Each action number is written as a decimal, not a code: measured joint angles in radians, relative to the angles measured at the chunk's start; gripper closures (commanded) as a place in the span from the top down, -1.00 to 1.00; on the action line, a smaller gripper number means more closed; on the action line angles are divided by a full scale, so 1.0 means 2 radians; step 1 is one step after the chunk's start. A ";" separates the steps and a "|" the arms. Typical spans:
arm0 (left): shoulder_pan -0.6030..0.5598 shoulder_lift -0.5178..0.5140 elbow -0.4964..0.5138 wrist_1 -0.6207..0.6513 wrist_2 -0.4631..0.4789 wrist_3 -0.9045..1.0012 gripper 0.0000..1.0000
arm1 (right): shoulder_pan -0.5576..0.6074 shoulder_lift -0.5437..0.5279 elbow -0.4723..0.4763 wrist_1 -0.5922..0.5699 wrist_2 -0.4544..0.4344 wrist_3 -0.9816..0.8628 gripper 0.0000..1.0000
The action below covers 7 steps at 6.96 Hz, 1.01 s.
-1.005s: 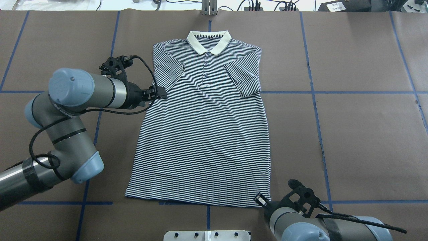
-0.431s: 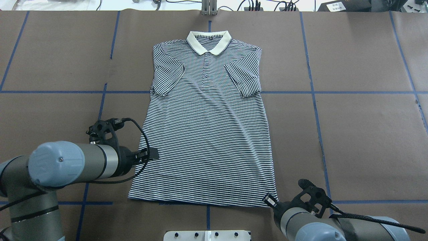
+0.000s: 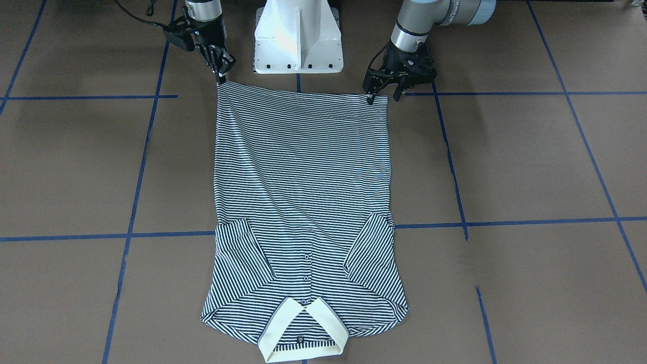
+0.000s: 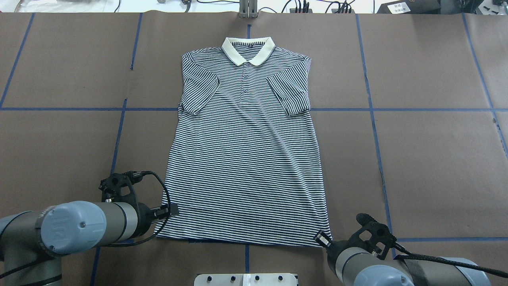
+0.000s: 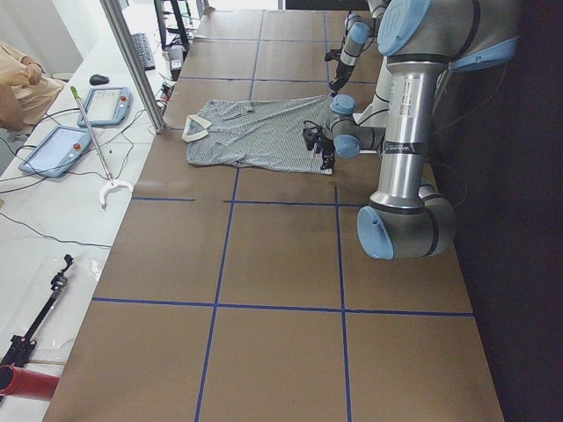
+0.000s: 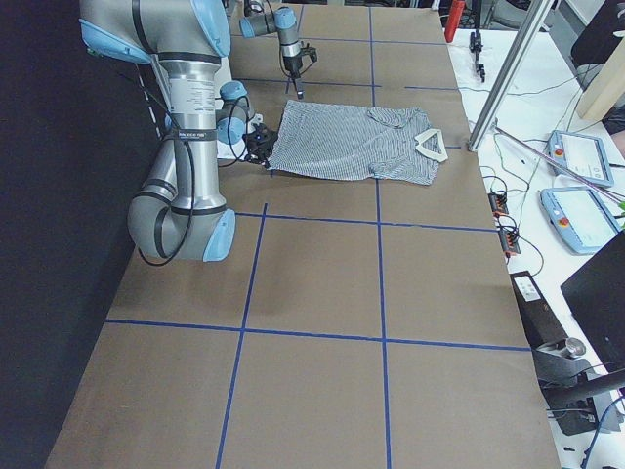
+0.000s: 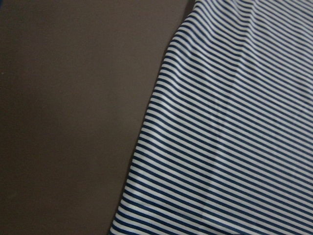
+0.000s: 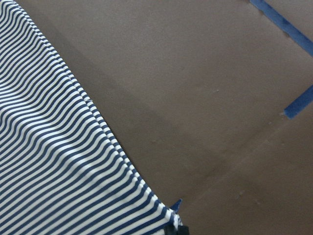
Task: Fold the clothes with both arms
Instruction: 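Lower the left gripper to its hem corner while the right gripper grasps its corner, then grasp both hem corners nearest the robot with both grippers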
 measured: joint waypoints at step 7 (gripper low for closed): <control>0.024 0.005 0.015 0.001 0.001 -0.013 0.11 | 0.000 -0.001 0.004 0.000 0.000 0.000 -1.00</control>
